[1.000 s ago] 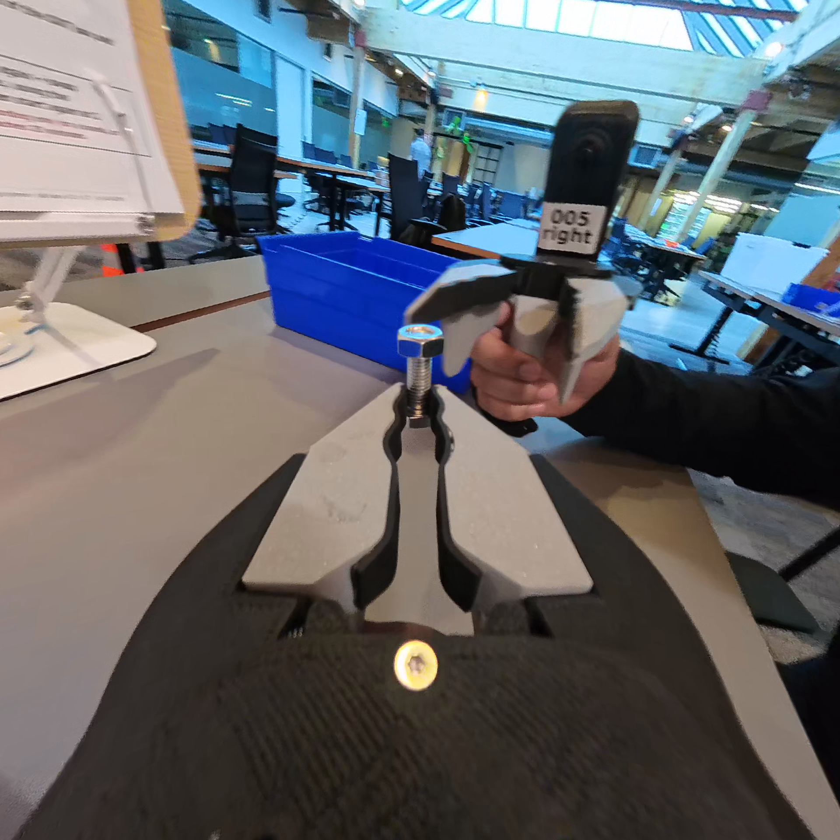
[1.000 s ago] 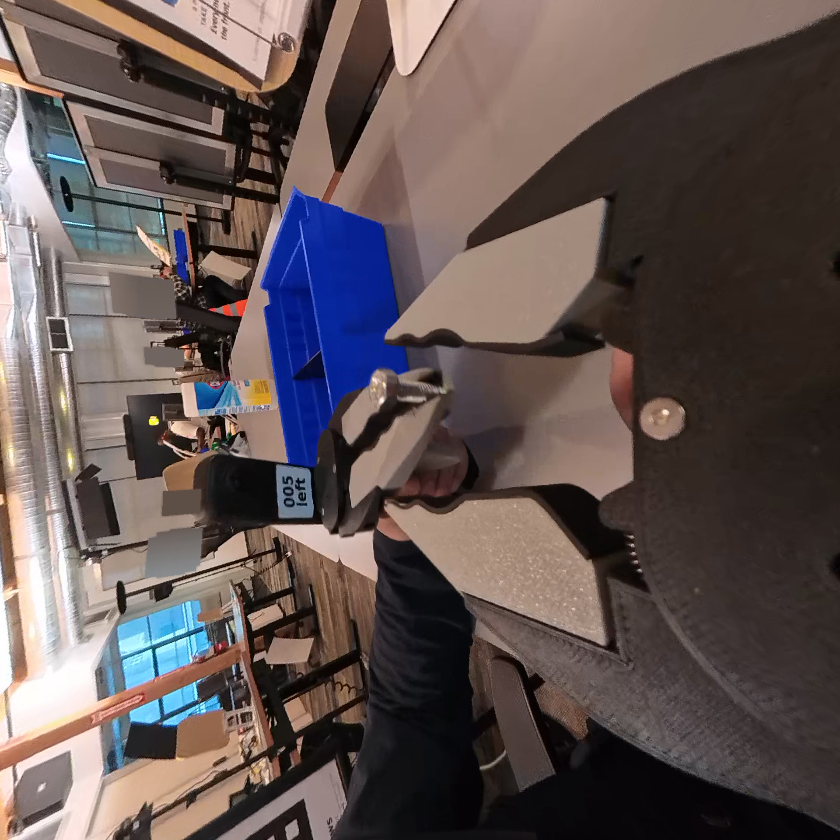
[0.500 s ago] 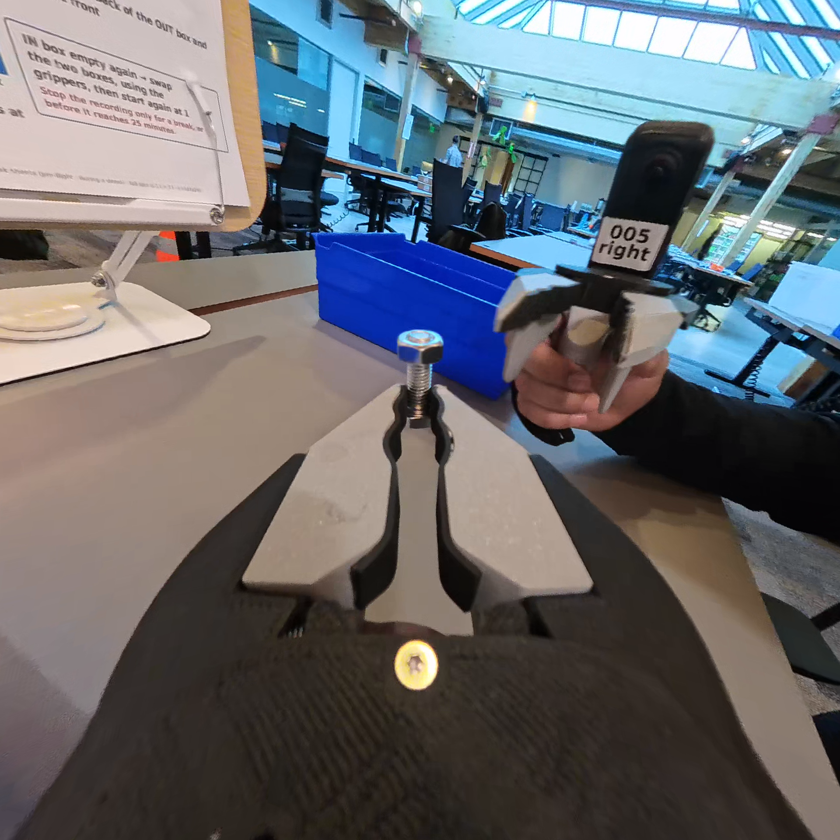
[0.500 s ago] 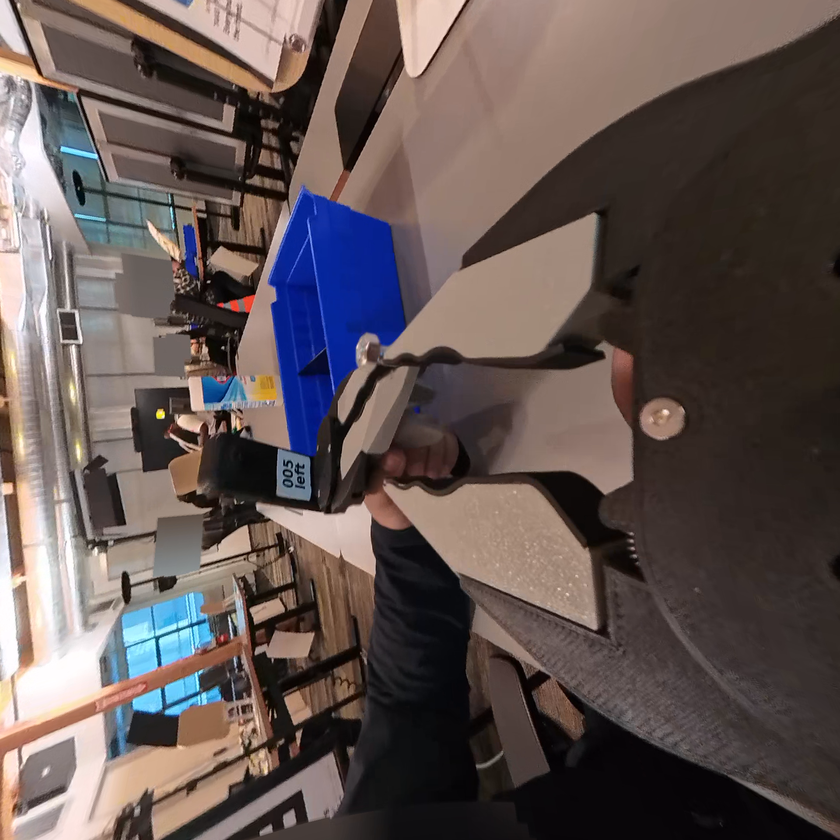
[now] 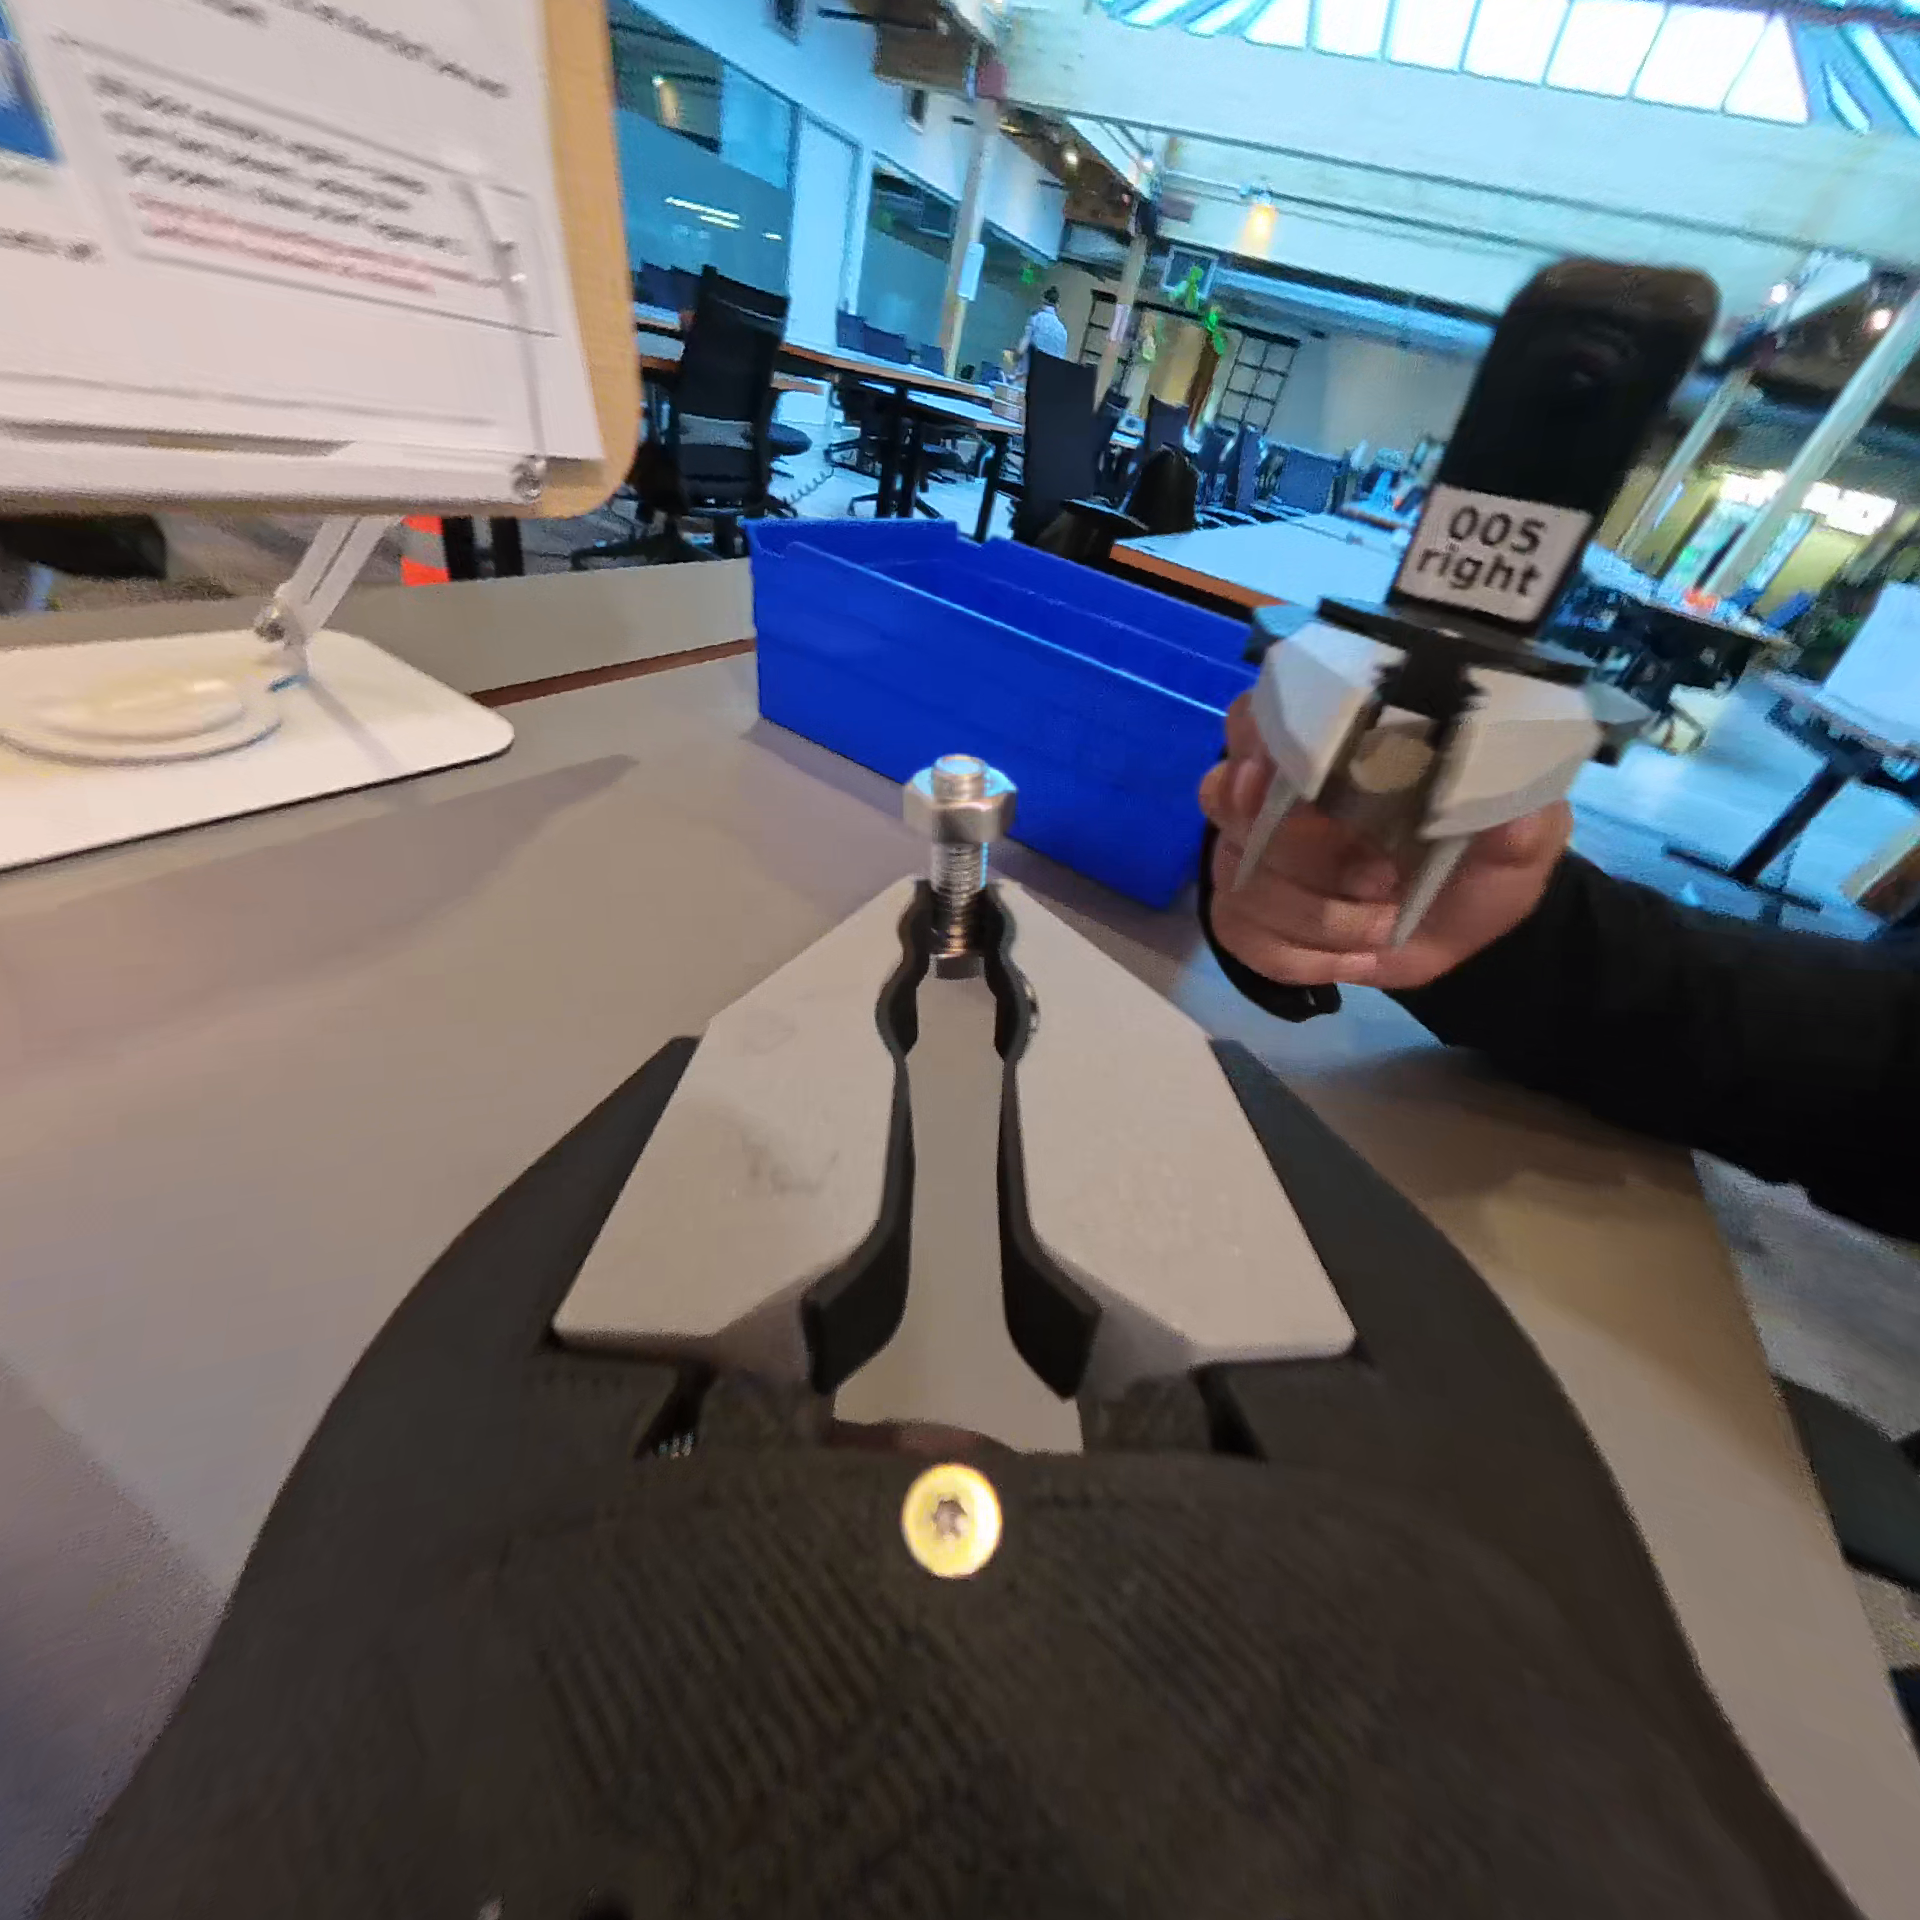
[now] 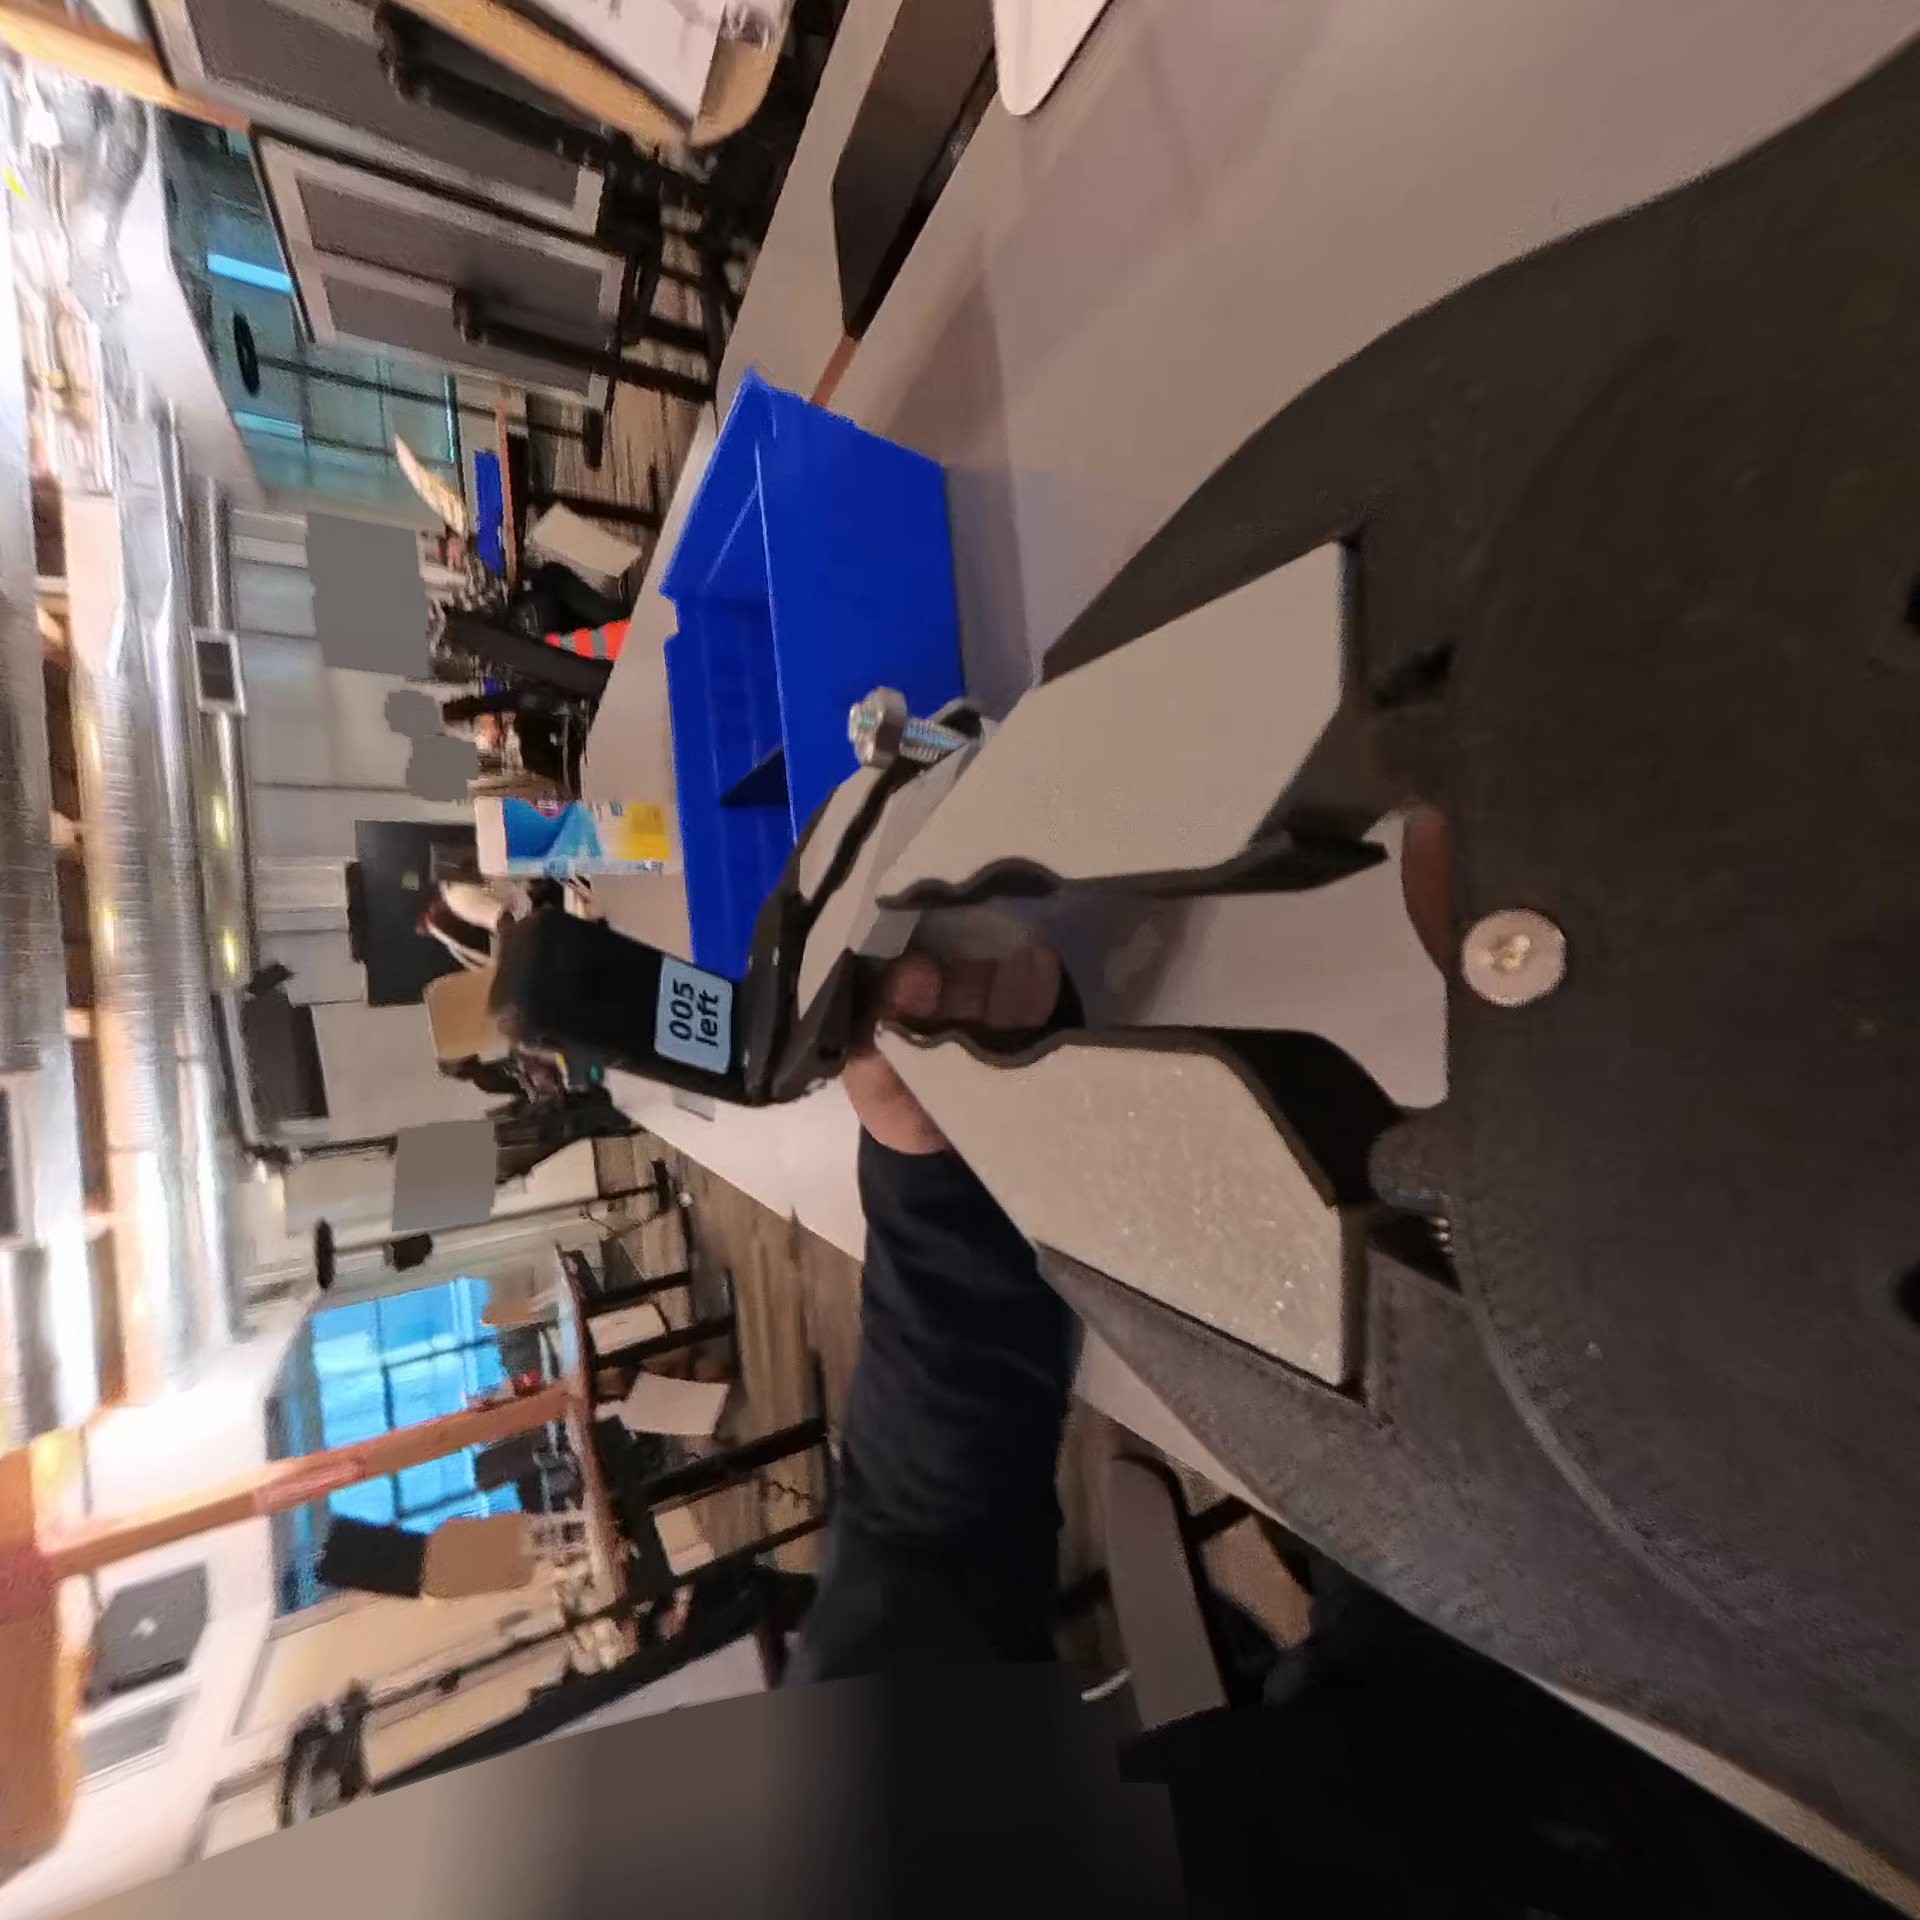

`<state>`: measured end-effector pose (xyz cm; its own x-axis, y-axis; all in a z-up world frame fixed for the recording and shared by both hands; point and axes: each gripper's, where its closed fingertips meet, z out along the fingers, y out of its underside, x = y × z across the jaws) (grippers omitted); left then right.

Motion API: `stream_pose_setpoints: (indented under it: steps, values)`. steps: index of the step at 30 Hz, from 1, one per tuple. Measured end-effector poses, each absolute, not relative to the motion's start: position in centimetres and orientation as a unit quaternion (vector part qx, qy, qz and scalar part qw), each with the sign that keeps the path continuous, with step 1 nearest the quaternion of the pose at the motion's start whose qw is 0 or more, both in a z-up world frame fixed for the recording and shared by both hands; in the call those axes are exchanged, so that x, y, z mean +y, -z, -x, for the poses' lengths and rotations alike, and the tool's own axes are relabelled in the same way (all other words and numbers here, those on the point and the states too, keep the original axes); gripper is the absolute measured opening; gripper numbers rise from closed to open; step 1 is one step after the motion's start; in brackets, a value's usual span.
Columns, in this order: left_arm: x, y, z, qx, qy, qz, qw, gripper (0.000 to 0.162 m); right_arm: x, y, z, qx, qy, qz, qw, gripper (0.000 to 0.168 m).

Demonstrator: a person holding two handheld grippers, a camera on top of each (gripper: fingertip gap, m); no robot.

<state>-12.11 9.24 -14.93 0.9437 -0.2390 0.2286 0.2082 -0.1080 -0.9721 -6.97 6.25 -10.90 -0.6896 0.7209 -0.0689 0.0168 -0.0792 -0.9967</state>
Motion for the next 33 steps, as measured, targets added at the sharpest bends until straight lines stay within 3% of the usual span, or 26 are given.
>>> stream_pose_setpoints:
  steps: [3,10,12,14,16,20,25,28,30,33]
  values:
    - [9.1,15.0,13.1,-0.002,0.173,0.724,0.668,0.006,7.3,11.3,8.0,-0.613,-0.665,0.335,0.264,0.038]
    - [9.1,15.3,7.3,0.101,0.212,0.722,0.65,0.006,8.0,13.4,9.7,-0.611,-0.634,0.393,0.265,0.047]
    - [9.2,15.7,7.1,0.112,0.193,0.73,0.646,0.006,7.2,13.6,9.2,-0.628,-0.637,0.376,0.24,0.03]
    - [9.4,16.0,8.3,0.094,0.169,0.739,0.645,0.007,7.2,13.6,9.0,-0.637,-0.631,0.371,0.242,0.037]
    - [9.5,15.6,10.6,0.041,0.162,0.736,0.656,0.006,7.1,12.7,8.1,-0.637,-0.649,0.342,0.238,0.007]
    - [9.1,15.7,13.7,-0.021,0.183,0.737,0.65,0.006,8.2,11.6,8.3,-0.601,-0.672,0.362,0.237,0.03]
    - [9.4,15.8,10.3,0.038,0.198,0.739,0.643,0.006,8.7,13.3,9.5,-0.608,-0.637,0.401,0.252,0.037]
    - [9.4,15.9,8.5,0.076,0.195,0.74,0.639,0.006,8.3,14.0,9.7,-0.617,-0.628,0.405,0.246,0.035]
    - [9.4,16.1,8.2,0.084,0.192,0.742,0.637,0.006,8.0,14.7,9.8,-0.63,-0.617,0.406,0.24,0.016]
    - [9.5,16.7,8.2,0.077,0.198,0.751,0.626,0.006,8.1,15.3,9.9,-0.635,-0.608,0.415,0.234,0.016]
